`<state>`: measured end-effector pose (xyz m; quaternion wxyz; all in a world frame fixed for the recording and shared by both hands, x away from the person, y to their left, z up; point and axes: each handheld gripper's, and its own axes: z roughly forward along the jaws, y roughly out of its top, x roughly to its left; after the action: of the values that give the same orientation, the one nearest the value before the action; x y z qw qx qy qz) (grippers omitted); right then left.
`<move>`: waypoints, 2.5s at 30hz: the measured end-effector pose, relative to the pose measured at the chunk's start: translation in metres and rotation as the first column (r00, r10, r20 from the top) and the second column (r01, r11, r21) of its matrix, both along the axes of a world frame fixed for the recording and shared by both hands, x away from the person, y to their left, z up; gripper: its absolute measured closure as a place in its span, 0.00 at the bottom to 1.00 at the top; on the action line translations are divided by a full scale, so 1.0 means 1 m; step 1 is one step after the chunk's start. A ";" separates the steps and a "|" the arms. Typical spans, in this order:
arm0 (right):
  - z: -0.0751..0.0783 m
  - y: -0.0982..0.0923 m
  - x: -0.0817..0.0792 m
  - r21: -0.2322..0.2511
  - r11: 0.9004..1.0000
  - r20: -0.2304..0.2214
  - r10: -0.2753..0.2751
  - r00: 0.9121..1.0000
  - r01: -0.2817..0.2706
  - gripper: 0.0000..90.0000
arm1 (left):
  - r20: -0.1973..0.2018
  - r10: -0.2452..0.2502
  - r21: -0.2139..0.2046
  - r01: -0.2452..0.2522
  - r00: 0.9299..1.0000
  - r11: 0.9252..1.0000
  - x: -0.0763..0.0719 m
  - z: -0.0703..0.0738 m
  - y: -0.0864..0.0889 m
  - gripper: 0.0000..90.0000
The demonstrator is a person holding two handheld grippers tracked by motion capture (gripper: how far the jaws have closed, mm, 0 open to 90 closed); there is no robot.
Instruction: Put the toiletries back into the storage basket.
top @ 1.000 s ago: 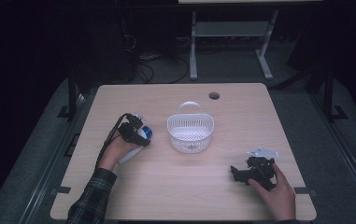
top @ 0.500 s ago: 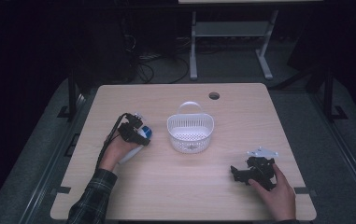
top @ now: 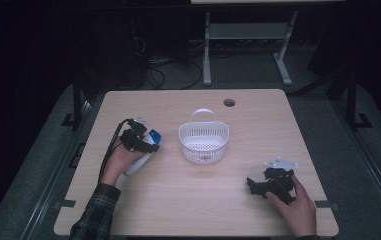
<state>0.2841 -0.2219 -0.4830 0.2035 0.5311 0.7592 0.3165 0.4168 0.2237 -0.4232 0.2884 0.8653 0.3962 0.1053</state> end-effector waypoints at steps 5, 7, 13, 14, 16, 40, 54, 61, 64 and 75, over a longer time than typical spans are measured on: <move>0.000 0.000 0.000 0.000 1.000 0.000 0.000 1.000 0.000 0.00 | 0.035 0.005 -0.046 -0.003 0.999 0.999 -0.009 0.006 0.008 0.37; 0.000 0.000 0.000 0.000 1.000 0.000 0.000 1.000 0.000 0.00 | 0.049 0.003 -0.070 0.000 0.999 0.998 -0.014 0.009 0.013 0.37; 0.000 0.000 0.000 0.000 1.000 0.000 0.000 1.000 0.000 0.00 | 0.088 -0.001 -0.133 0.013 0.996 0.991 -0.022 0.016 0.025 0.37; 0.000 0.000 0.000 0.000 1.000 0.000 0.000 1.000 0.000 0.00 | 0.095 0.000 -0.147 0.014 0.996 0.989 -0.024 0.017 0.027 0.37; 0.000 0.000 0.000 0.000 1.000 0.000 0.000 1.000 0.000 0.00 | 0.103 0.005 -0.179 0.014 0.995 0.984 -0.027 0.019 0.031 0.37; 0.000 0.000 0.000 0.000 1.000 0.000 0.000 1.000 0.000 0.00 | 0.289 0.017 -0.393 0.103 0.957 0.914 -0.057 0.051 0.074 0.38; 0.000 0.000 0.000 0.001 1.000 0.000 0.000 1.000 0.000 0.00 | 0.337 -0.019 -0.449 0.178 0.941 0.876 -0.065 0.072 0.062 0.38; 0.000 0.000 0.000 0.002 1.000 -0.001 0.000 1.000 0.000 0.00 | 0.352 -0.034 -0.454 0.202 0.935 0.867 -0.066 0.081 0.054 0.38; 0.000 0.000 0.000 0.001 1.000 0.000 0.000 1.000 0.000 0.00 | 0.358 -0.037 -0.459 0.211 0.933 0.863 -0.066 0.086 0.049 0.38; 0.000 0.000 0.000 0.001 1.000 0.001 -0.001 1.000 0.001 0.00 | 0.378 -0.069 -0.463 0.253 0.923 0.849 -0.062 0.098 0.032 0.38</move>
<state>0.2840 -0.2219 -0.4828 0.2036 0.5313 0.7588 0.3168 0.3551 0.2552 -0.3251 0.5773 0.7579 0.2773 0.1240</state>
